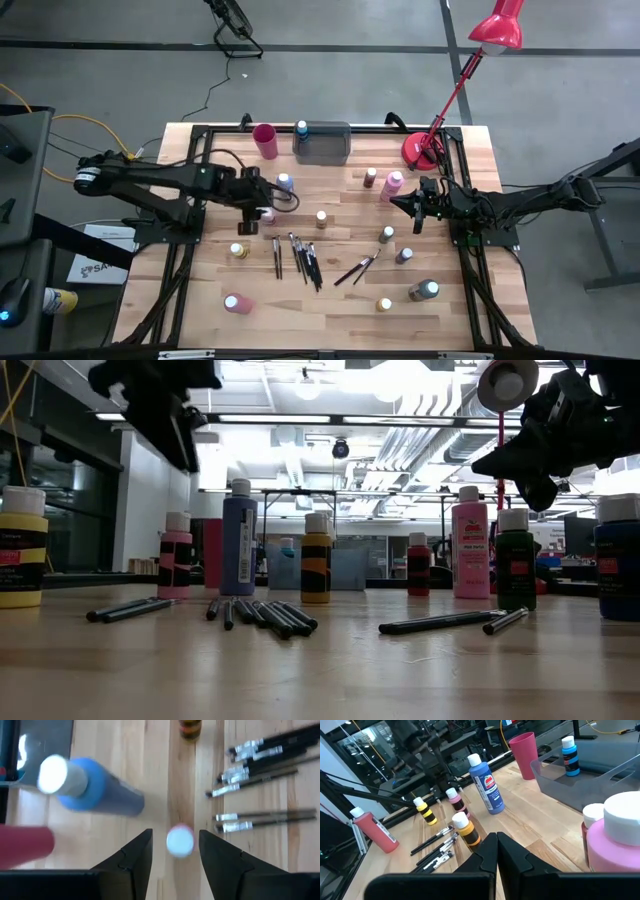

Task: Pick & Place Paint Supplies
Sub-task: Put the pink paint bottle into the black bin

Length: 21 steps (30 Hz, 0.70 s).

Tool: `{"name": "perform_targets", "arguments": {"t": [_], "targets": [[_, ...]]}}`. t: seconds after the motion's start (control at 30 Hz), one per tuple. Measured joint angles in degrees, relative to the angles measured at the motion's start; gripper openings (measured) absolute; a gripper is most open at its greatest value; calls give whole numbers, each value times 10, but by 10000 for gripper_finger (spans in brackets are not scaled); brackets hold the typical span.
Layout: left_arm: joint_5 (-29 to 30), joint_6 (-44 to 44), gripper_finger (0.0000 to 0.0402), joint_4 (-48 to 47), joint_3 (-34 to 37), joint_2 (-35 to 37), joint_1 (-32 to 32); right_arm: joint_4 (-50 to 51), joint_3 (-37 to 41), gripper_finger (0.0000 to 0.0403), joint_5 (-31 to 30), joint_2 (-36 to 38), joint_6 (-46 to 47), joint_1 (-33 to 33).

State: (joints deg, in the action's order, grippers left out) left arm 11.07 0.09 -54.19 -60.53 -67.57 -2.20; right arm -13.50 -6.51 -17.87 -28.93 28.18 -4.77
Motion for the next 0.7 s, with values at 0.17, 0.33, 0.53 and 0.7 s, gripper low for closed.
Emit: {"name": "perform_targets", "arguments": {"t": [0.17,0.33,0.53,0.7], "targets": [[13,2,154,-15,11,-3,0,0,0,3,0,0,0,0],[-9,25,154,42,49,-26,0,0,0,3,0,0,0,0],[-11,42,155,71,59,-57,12,0,0,3,0,0,0,0],[-9,49,155,69,59,-67,23,0,0,3,0,0,0,0]]}}
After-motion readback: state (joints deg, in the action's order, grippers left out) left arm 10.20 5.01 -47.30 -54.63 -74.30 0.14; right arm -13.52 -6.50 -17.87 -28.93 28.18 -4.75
